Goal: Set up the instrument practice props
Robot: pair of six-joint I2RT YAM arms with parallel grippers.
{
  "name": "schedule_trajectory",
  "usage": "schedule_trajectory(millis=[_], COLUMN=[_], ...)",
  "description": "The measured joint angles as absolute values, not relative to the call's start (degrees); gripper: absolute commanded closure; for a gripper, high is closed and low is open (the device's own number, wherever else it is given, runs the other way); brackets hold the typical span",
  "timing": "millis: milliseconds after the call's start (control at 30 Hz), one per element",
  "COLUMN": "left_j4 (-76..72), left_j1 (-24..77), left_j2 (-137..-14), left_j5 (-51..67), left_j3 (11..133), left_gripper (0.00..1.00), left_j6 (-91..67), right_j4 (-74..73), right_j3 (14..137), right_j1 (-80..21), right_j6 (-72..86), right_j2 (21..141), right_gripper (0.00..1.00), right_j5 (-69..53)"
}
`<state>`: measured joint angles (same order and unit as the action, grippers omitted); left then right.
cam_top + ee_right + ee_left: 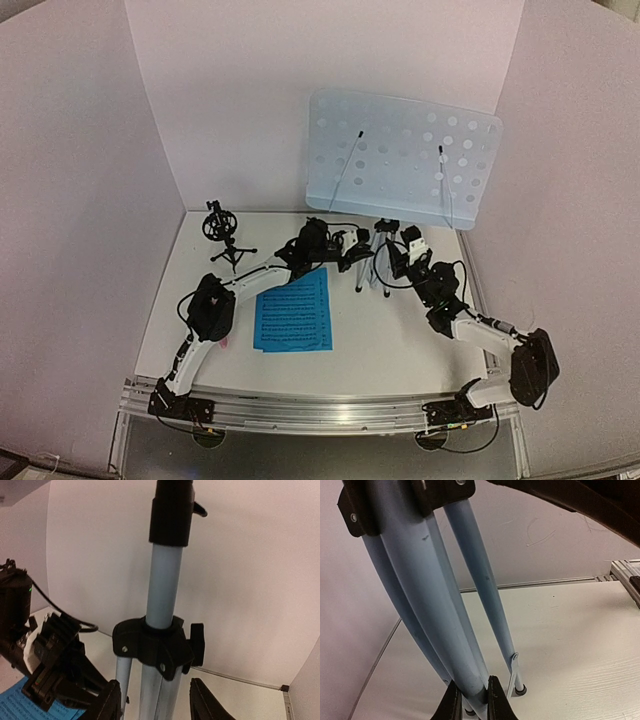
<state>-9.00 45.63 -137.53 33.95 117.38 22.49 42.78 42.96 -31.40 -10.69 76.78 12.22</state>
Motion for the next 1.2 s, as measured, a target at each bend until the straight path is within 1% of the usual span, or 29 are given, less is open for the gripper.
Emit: schedule_trajectory(millis=[167, 233, 467, 667, 933, 1033, 1167, 1200], left_j4=[-9.0, -9.0, -8.4, -4.6, -1.3, 0.3, 1.9, 2.3], left_j1=[45.6, 45.5, 45.3, 45.3, 45.3, 45.2, 45.0, 44.9], left_j2=[-137.5, -137.5, -137.5, -137.5, -137.5, -137.5, -137.5, -137.5], left_j5=[34.4, 34.7, 35.3, 35.4, 34.9, 34.7, 34.5, 34.4], left_j3=[117.4, 117.4, 117.6, 119.4, 120.9, 121.8, 122.5, 122.6], left_gripper=[1.0, 1.0, 1.0, 1.0, 1.0, 1.0, 1.0, 1.0], left_j6=[23.0, 23.1, 22.1, 20.0, 19.5, 19.4, 19.0, 18.9], right_j4=[34.3, 31.5, 25.2, 22.8, 21.8, 21.3, 21.4, 21.4], right_j3=[40.0, 39.1, 38.6, 45.4, 49.6, 51.7, 53.5, 53.7], right_j1=[-31.3, -31.1, -26.0, -23.0, -21.9, -21.5, -21.5, -21.5], right_j6=[-8.6, -7.5, -2.2, -1.0, -1.9, -2.2, -2.0, -2.1], right_j2=[71.4, 70.7, 73.6, 81.8, 85.2, 86.8, 88.8, 89.0], right_gripper=[0.4, 0.38, 0.4, 0.43, 0.59, 0.7, 0.8, 0.85], right_j5=[10.2, 9.5, 5.5, 0.8, -5.3, -7.1, -9.3, -9.8])
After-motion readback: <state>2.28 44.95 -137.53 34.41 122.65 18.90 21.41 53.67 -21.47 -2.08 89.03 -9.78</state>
